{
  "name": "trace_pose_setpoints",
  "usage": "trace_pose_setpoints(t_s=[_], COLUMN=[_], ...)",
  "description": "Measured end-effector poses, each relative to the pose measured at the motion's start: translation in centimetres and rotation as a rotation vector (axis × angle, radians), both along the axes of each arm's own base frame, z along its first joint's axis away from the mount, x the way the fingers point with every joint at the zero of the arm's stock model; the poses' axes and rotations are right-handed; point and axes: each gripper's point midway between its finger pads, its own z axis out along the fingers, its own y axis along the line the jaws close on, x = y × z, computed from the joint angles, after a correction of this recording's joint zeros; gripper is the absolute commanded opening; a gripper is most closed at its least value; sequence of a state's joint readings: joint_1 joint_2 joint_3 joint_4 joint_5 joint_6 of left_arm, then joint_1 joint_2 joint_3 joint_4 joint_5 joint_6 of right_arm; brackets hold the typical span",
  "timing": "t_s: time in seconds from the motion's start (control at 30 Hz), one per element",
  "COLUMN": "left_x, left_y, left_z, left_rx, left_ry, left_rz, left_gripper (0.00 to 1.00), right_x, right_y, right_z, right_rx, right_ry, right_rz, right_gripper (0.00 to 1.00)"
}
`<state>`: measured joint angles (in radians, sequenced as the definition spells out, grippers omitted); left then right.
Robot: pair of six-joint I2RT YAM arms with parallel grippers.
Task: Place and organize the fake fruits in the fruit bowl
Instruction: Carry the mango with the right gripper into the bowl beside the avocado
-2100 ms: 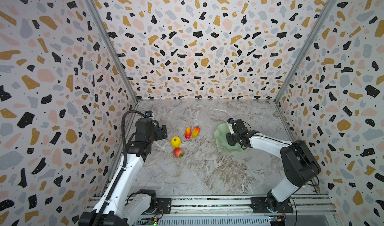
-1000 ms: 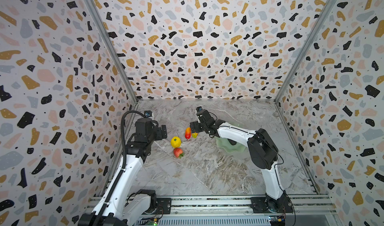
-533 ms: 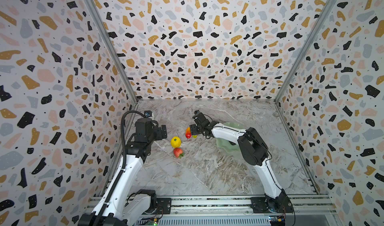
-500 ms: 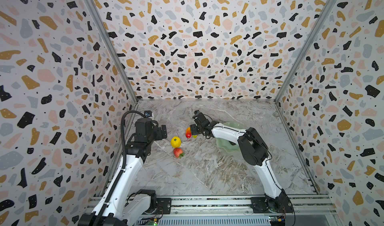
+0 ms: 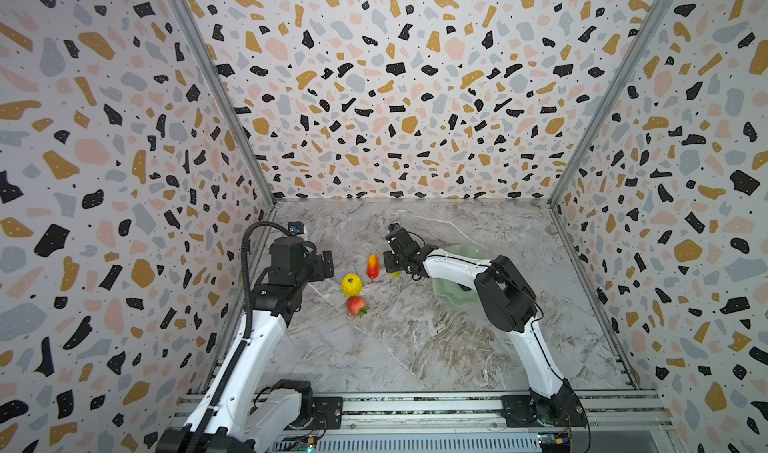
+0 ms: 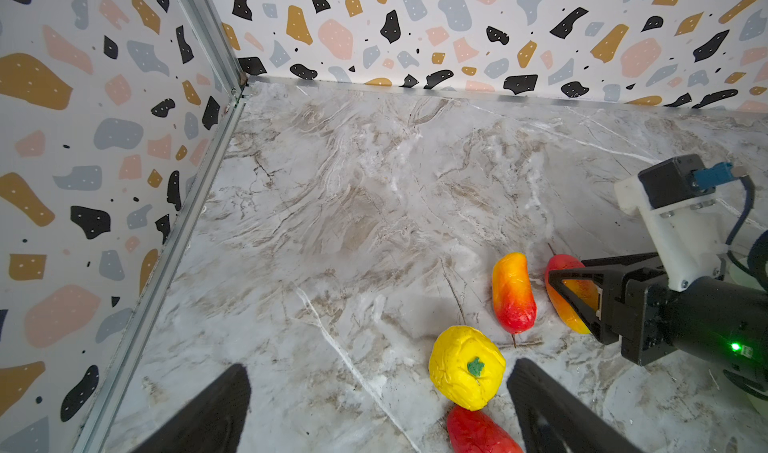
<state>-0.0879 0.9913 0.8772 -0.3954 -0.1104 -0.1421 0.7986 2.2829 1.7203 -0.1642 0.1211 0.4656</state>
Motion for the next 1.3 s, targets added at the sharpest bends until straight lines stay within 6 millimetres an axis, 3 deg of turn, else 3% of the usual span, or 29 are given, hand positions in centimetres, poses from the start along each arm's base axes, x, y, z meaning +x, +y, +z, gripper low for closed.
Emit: trace_pose_setpoints(t_s=[0.23, 0.37, 0.47, 0.6, 0.7, 0.77, 0.87, 0.97, 1.1, 1.3], left_x=[0.0, 0.0, 0.0, 0.0, 0.0, 0.0, 0.0, 0.0, 0.1, 0.2], left_y=[0.0, 0.0, 0.0, 0.0, 0.0, 0.0, 0.0, -0.1, -0.2, -0.4], left_z=[0.0, 0.0, 0.0, 0.0, 0.0, 0.0, 0.0, -0.1, -0.2, -0.5], left_rx=[0.000, 0.000, 0.000, 0.000, 0.000, 0.000, -0.001, -0.001, -0.004, -0.010], left_ry=[0.000, 0.000, -0.001, -0.001, -0.001, 0.000, 0.000, 0.002, 0.007, 0.015], left_rz=[0.000, 0.000, 0.000, 0.000, 0.000, -0.001, -0.002, -0.003, -0.008, -0.017], left_gripper=[1.00, 0.99, 1.00, 1.00, 1.00, 1.00, 1.00, 1.00, 1.00, 1.00], right_x=[-0.6, -1.1, -1.9, -2.6, -3.1, -3.3, -3.9, -4.9, -7.0, -7.5], right_y=[-0.2, -0.7, -1.8, -4.2, -7.6, -10.7, -14.8, -17.4, -18.9, -19.2], right_z=[-0.7, 0.2, 3.4, 11.1, 16.1, 17.7, 16.9, 13.6, 8.7, 5.8], right_rx=[-0.013, -0.030, -0.033, 0.018, 0.056, 0.056, 0.021, -0.042, -0.118, -0.151], right_ry=[0.021, 0.007, -0.036, -0.156, -0.244, -0.280, -0.276, -0.220, -0.127, -0.075], right_rz=[0.023, 0.046, 0.067, 0.076, 0.045, 0.002, -0.061, -0.091, -0.082, -0.078], right_gripper=[0.21, 0.18, 0.17, 0.16, 0.16, 0.15, 0.15, 0.15, 0.15, 0.18])
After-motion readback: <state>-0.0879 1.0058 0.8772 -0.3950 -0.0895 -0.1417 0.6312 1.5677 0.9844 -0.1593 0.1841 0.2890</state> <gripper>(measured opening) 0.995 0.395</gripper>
